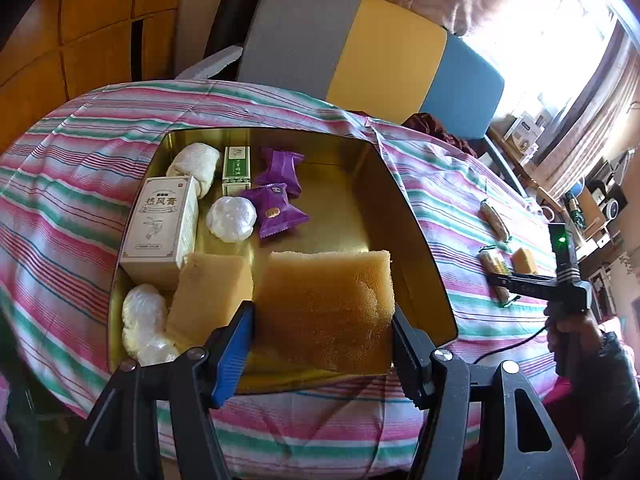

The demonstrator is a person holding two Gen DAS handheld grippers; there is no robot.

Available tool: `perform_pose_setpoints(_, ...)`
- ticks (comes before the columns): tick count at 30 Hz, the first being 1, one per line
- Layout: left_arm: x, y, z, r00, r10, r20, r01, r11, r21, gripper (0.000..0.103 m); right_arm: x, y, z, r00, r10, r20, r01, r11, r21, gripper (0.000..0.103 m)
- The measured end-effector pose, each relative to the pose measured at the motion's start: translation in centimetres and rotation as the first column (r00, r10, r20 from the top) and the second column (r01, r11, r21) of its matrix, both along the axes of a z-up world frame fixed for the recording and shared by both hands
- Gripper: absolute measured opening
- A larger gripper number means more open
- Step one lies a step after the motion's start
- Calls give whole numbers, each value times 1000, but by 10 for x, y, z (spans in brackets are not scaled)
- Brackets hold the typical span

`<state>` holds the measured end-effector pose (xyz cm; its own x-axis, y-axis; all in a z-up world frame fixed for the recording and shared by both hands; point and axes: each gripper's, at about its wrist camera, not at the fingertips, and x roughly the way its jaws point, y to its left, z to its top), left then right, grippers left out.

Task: Organize objects
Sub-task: 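Carry the sponge over the tray with the left tool while the right tool grasps the WEIDAN biscuit pack, then lower the yellow sponge into the tray and open the left tool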

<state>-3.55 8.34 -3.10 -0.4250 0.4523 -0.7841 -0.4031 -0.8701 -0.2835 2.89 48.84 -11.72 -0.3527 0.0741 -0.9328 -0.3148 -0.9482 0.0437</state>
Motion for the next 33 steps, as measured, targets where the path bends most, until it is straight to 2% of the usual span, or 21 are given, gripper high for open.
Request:
perform_pose_setpoints(4,-5,9,-7,1000,9,-7,-10,999,-40,64,1,1,0,1000,2,1,-2,1000,-1,48)
perform_pose_setpoints(10,2,25,-5,991,-11,-136,-13,985,-174,64,5,-2,1,1000,12,6,-12,1000,16,48)
perform_pose_setpoints(14,5,29,-5,982,-26,-189,-17,975,-223,65,8,0,2,1000,14,6,-15,1000,23,48)
perform_pose_setpoints(25,5,38,-10,982,-46,-185,-1,970,-245,65,9,2,2,1000,17,7,-18,999,31,48)
perform_pose_setpoints(33,-3,40,-18,990,-45,-135,13,973,-229,65,11,4,3,1000,19,7,-19,999,34,48)
